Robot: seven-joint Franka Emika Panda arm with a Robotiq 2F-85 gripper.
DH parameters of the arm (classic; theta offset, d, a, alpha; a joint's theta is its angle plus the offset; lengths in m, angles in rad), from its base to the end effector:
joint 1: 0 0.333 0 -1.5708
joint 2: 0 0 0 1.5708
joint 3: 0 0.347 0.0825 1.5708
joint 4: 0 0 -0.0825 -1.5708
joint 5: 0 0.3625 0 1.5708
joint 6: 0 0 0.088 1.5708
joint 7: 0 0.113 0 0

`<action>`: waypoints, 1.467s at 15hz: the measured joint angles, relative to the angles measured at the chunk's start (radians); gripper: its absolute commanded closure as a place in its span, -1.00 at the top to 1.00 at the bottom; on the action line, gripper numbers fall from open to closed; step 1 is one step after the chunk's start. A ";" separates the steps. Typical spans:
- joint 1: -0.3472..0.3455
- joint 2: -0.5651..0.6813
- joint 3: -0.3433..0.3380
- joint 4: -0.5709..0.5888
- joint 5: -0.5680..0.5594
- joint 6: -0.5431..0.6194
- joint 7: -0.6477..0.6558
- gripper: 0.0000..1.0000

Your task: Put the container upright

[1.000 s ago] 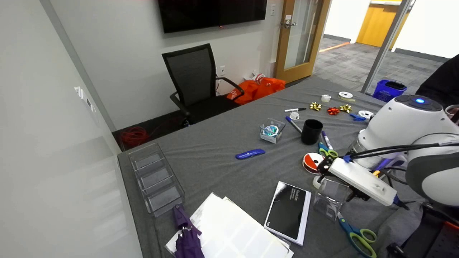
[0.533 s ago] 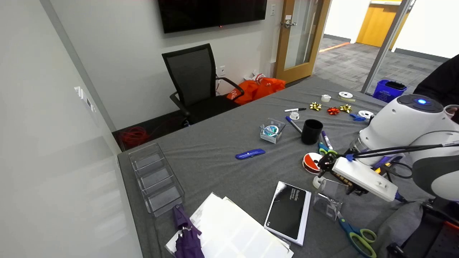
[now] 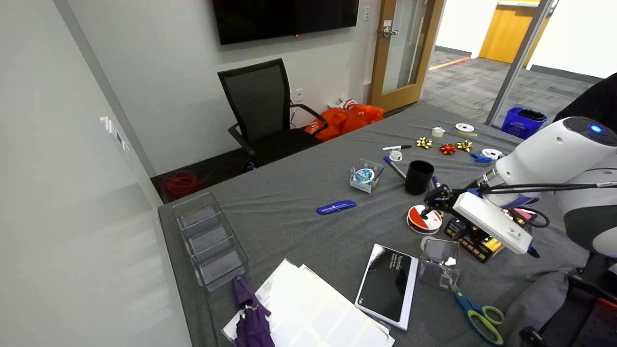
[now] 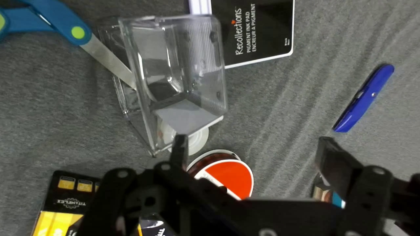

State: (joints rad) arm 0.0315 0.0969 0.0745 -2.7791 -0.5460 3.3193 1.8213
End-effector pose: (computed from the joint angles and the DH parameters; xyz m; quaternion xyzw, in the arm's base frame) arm 0.3953 0.0980 0.2744 -0.8176 0.5349 -0.1284 0.1699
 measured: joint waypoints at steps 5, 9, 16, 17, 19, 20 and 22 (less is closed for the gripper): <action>0.001 0.001 -0.020 -0.001 -0.121 -0.049 0.081 1.00; 0.001 0.019 -0.015 -0.002 -0.254 -0.081 0.207 1.00; 0.022 0.039 -0.021 0.001 -0.393 -0.074 0.289 1.00; 0.027 0.037 -0.027 0.003 -0.400 -0.068 0.289 1.00; 0.037 0.035 -0.041 0.008 -0.411 -0.060 0.289 1.00; 0.041 0.034 -0.047 0.009 -0.411 -0.059 0.289 1.00; 0.050 0.034 -0.060 0.010 -0.411 -0.059 0.288 1.00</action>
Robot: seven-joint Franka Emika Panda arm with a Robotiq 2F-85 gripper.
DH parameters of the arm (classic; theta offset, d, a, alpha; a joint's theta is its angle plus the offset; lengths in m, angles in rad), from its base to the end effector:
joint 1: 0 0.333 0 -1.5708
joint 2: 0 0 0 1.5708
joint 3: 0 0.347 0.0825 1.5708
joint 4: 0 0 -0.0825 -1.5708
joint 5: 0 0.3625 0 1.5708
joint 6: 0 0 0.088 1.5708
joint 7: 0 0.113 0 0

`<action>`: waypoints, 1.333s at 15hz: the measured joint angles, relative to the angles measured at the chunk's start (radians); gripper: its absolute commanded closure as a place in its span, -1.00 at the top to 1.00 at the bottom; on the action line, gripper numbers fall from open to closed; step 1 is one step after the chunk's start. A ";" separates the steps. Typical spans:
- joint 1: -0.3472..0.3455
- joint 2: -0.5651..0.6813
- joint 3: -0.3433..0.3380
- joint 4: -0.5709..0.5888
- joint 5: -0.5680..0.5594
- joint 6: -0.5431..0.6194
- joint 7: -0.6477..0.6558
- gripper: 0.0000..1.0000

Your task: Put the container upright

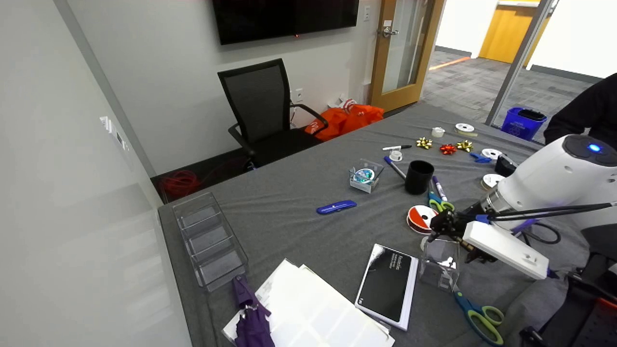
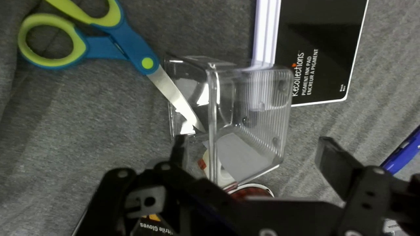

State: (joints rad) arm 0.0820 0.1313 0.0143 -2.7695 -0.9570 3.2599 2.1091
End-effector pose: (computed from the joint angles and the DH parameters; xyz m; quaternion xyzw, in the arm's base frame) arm 0.3648 0.1181 0.2490 -0.8554 0.4923 -0.0962 0.1295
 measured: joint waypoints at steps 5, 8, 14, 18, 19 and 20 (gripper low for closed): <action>0.022 0.001 -0.039 0.010 0.000 0.000 -0.002 0.02; 0.025 0.008 -0.063 0.032 0.000 0.000 -0.007 -0.42; 0.028 0.014 -0.086 0.041 0.000 0.001 -0.007 -0.97; 0.028 0.013 -0.086 0.050 0.000 0.014 -0.007 -0.97; 0.028 0.013 -0.086 0.052 0.000 0.017 -0.007 -0.95; 0.027 0.013 -0.086 0.052 0.000 0.019 -0.007 -0.97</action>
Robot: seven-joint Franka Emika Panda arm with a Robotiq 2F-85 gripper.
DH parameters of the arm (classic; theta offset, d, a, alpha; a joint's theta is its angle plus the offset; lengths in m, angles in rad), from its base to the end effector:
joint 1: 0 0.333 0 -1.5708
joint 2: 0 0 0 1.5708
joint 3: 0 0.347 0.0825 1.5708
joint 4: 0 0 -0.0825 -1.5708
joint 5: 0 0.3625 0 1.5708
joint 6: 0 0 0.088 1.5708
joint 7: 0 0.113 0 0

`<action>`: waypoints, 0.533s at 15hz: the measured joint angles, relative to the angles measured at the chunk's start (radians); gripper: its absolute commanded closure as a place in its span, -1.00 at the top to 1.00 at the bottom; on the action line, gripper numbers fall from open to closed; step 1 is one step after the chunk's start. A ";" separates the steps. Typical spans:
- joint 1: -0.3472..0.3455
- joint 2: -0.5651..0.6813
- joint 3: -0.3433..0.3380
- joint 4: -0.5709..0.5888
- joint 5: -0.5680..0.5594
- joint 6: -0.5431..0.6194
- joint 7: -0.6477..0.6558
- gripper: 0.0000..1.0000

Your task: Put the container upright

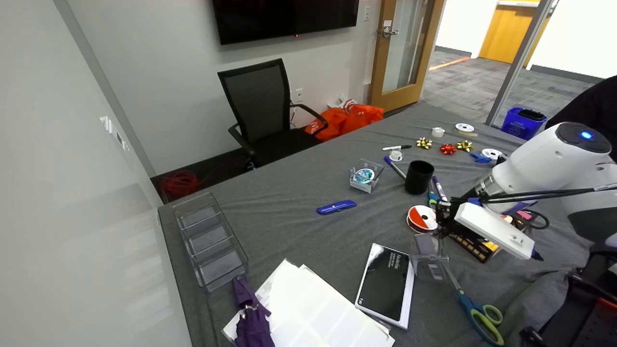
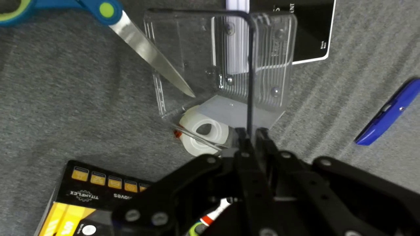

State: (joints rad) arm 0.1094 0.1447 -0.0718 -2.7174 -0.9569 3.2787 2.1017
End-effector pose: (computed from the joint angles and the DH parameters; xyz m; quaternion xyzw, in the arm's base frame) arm 0.3919 0.0982 0.2584 -0.8407 0.5089 -0.1198 0.1412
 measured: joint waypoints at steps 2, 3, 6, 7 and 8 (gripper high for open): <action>0.000 0.000 0.000 0.000 0.000 0.008 0.000 -0.97; 0.000 0.001 0.000 0.000 0.000 0.013 0.000 -0.97; -0.004 0.001 0.018 -0.011 0.060 0.025 -0.029 -0.97; -0.007 0.000 0.043 -0.023 0.151 0.031 -0.089 -0.97; -0.008 0.000 0.069 -0.033 0.242 0.039 -0.136 -0.97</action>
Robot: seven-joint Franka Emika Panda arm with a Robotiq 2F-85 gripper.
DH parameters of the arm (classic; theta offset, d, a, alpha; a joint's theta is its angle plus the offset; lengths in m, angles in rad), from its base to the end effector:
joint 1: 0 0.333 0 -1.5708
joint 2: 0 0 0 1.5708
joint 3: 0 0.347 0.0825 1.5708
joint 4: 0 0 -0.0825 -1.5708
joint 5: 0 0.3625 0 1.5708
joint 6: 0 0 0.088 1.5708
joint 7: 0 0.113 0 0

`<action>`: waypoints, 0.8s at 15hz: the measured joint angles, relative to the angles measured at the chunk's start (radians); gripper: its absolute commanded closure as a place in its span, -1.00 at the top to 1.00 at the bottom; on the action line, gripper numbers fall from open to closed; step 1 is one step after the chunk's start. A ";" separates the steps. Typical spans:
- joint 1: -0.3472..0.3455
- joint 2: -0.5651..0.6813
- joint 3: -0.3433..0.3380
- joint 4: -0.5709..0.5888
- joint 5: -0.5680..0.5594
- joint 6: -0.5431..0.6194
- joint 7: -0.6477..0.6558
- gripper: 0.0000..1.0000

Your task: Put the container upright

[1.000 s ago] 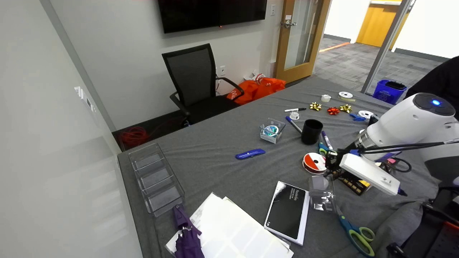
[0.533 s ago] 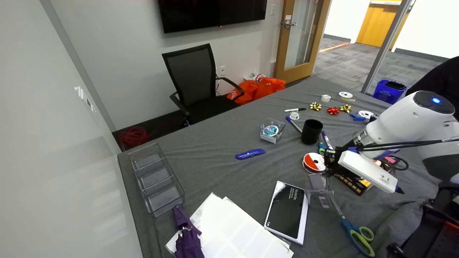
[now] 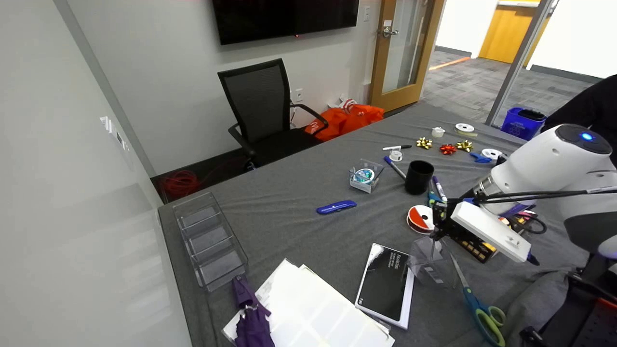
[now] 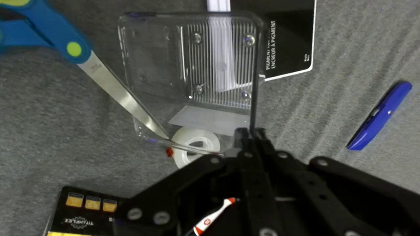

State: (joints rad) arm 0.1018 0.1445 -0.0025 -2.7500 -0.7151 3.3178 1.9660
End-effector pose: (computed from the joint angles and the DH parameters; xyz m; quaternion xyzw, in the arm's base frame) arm 0.3927 0.1093 0.2599 -0.8262 0.5278 -0.1116 0.1625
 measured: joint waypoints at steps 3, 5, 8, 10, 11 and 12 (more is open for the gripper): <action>-0.001 -0.003 0.046 -0.002 0.028 0.020 0.068 -0.97; -0.003 -0.010 0.067 0.002 0.030 0.028 0.136 -0.97; -0.004 -0.025 0.080 0.010 0.033 0.068 0.225 -0.97; -0.004 -0.045 0.085 0.023 0.037 0.085 0.283 -0.97; -0.004 -0.055 0.088 0.033 0.040 0.085 0.314 -0.97; -0.004 -0.063 0.093 0.045 0.040 0.079 0.349 -0.97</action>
State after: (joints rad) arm 0.0980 0.0812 0.0901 -2.7055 -0.6747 3.3967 2.3150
